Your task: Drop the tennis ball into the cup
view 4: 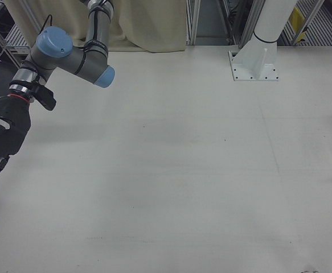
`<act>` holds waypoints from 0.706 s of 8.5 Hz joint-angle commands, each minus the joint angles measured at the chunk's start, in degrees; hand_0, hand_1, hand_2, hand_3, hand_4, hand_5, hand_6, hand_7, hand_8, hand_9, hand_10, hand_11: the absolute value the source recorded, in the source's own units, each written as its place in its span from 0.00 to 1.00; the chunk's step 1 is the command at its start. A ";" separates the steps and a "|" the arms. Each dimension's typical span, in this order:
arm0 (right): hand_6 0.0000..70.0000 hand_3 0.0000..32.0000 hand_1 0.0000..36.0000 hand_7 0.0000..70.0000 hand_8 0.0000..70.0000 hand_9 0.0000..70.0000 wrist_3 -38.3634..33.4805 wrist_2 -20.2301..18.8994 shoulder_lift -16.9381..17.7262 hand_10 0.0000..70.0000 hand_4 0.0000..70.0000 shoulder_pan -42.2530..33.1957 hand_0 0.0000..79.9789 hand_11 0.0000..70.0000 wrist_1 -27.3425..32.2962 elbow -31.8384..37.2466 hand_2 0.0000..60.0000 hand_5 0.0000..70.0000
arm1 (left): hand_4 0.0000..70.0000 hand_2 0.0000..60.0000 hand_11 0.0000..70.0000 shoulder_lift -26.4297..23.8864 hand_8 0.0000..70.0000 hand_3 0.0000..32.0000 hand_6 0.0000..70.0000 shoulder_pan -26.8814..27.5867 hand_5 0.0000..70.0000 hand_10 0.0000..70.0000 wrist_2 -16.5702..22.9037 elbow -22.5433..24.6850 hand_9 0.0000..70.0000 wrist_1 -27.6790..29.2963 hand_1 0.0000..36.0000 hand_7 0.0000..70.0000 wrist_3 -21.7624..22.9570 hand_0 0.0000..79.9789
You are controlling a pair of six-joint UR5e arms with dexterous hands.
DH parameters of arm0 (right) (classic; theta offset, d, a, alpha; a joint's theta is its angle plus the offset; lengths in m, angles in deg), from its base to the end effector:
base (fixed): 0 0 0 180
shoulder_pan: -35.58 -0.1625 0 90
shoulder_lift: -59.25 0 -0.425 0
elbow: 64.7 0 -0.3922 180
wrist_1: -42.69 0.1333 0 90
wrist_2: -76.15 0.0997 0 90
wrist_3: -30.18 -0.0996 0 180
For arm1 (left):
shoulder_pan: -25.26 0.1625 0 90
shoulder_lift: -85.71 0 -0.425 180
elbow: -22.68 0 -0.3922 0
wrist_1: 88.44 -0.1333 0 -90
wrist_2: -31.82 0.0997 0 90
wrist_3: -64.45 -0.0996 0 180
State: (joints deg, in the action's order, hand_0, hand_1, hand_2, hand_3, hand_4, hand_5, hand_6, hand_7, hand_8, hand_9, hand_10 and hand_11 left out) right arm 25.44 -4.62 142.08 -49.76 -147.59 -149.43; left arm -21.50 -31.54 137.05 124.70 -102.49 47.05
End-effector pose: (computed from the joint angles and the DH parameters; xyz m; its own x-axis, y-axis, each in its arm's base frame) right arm 0.1059 -0.5381 0.6841 -0.9943 -0.0897 -0.0585 0.0706 -0.1383 -0.9879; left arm 0.2317 -0.5497 0.4480 -0.6808 -0.6411 -0.3542 0.0631 0.4305 -0.9004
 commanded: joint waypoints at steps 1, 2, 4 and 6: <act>0.00 0.00 0.00 0.00 0.00 0.00 0.00 0.00 0.06 0.00 0.00 0.00 0.00 0.00 0.00 0.00 0.00 0.00 | 0.00 0.29 0.00 -3.94 0.00 0.00 0.00 -6.53 0.00 0.00 -4.03 1.51 0.01 -3.68 0.20 0.16 2.99 0.15; 0.00 0.00 0.00 0.00 0.00 0.00 0.00 0.00 -0.03 0.00 0.00 0.00 0.00 0.00 0.00 0.00 0.00 0.00 | 0.00 0.22 0.00 -7.37 0.00 0.00 0.00 -10.83 0.00 0.00 -4.59 -0.40 0.00 -5.45 0.24 0.09 2.82 0.25; 0.00 0.00 0.00 0.00 0.00 0.00 0.09 0.00 -0.03 0.00 0.00 0.00 0.00 0.00 0.00 -0.09 0.00 0.00 | 0.00 0.22 0.00 -9.16 0.00 0.00 0.00 -14.30 0.00 0.00 -4.68 -6.29 0.00 -2.58 0.29 0.07 2.90 0.33; 0.00 0.00 0.00 0.00 0.00 0.00 0.09 0.00 0.06 0.00 0.00 0.00 0.00 0.00 0.00 -0.26 0.00 0.00 | 0.00 0.30 0.00 -9.68 0.00 0.00 0.00 -14.04 0.00 0.00 -4.51 -6.93 0.00 -1.16 0.31 0.08 2.64 0.30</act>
State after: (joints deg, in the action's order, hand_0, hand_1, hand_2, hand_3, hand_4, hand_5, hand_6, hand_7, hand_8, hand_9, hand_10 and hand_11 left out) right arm 25.51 -4.62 142.05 -49.76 -147.59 -149.54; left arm -30.29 -45.04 132.45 119.26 -105.22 49.84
